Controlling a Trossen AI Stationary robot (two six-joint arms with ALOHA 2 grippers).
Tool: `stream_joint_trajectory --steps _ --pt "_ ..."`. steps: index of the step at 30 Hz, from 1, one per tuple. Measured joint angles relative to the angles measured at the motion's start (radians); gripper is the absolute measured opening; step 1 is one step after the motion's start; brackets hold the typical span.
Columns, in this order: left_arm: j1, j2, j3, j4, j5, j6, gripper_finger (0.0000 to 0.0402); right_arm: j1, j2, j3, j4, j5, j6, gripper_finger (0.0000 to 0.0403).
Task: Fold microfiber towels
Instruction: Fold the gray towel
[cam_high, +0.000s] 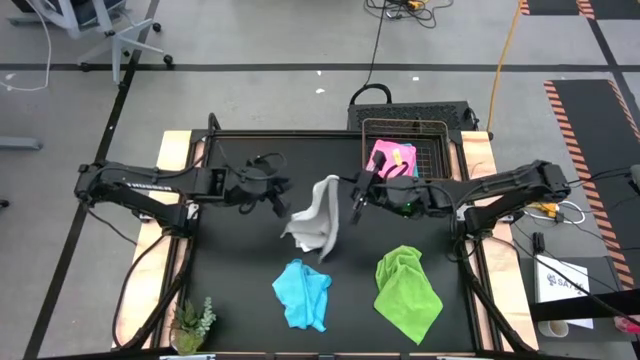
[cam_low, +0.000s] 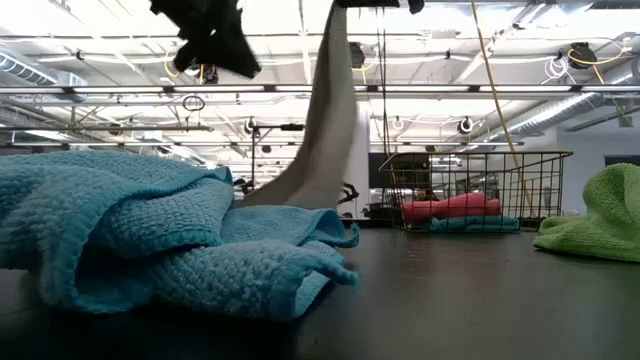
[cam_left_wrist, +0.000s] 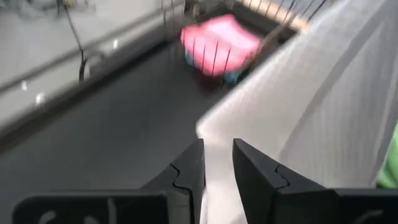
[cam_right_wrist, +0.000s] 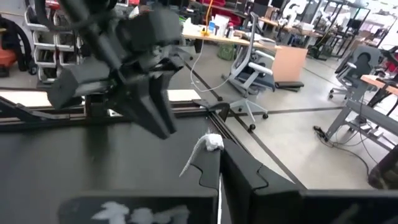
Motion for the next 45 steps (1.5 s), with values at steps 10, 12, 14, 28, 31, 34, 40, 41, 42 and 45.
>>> stream_joint_trajectory --steps 10,12,14,28,31,34,40,41,42,45 --pt "-0.053 0.190 -0.061 0.016 0.139 -0.165 0.0088 0.000 0.001 0.000 -0.038 0.000 0.006 0.0000" --pt "-0.076 0.246 -0.062 0.027 0.179 -0.164 0.0088 0.000 0.001 0.000 -0.035 0.000 0.005 0.0000" --pt "-0.097 0.309 -0.060 0.069 0.227 -0.168 0.0088 0.000 0.001 0.000 -0.036 0.000 0.004 0.0000" --pt "-0.119 0.440 -0.050 0.076 0.382 -0.327 0.0088 0.000 0.001 0.000 -0.072 -0.082 0.004 0.0000" --pt "-0.108 0.401 -0.049 0.070 0.326 -0.365 0.0088 0.001 0.001 0.000 -0.087 -0.083 0.004 0.0000" --pt "-0.103 0.362 -0.051 0.048 0.284 -0.368 0.0088 0.000 -0.002 0.000 -0.105 -0.090 0.003 0.0000" --pt "-0.090 0.348 -0.051 -0.005 0.268 -0.367 0.0088 0.000 -0.002 0.000 -0.107 -0.110 -0.014 0.0000" --pt "-0.090 0.348 -0.052 -0.008 0.270 -0.364 0.0088 0.000 -0.002 0.000 -0.112 -0.110 -0.019 0.0000" --pt "-0.088 0.348 -0.051 -0.006 0.273 -0.366 0.0088 0.000 -0.002 0.000 -0.116 -0.110 -0.024 0.0000" --pt "-0.082 0.348 -0.051 -0.026 0.280 -0.371 0.0088 0.000 -0.003 0.000 -0.116 -0.110 -0.027 0.0000"
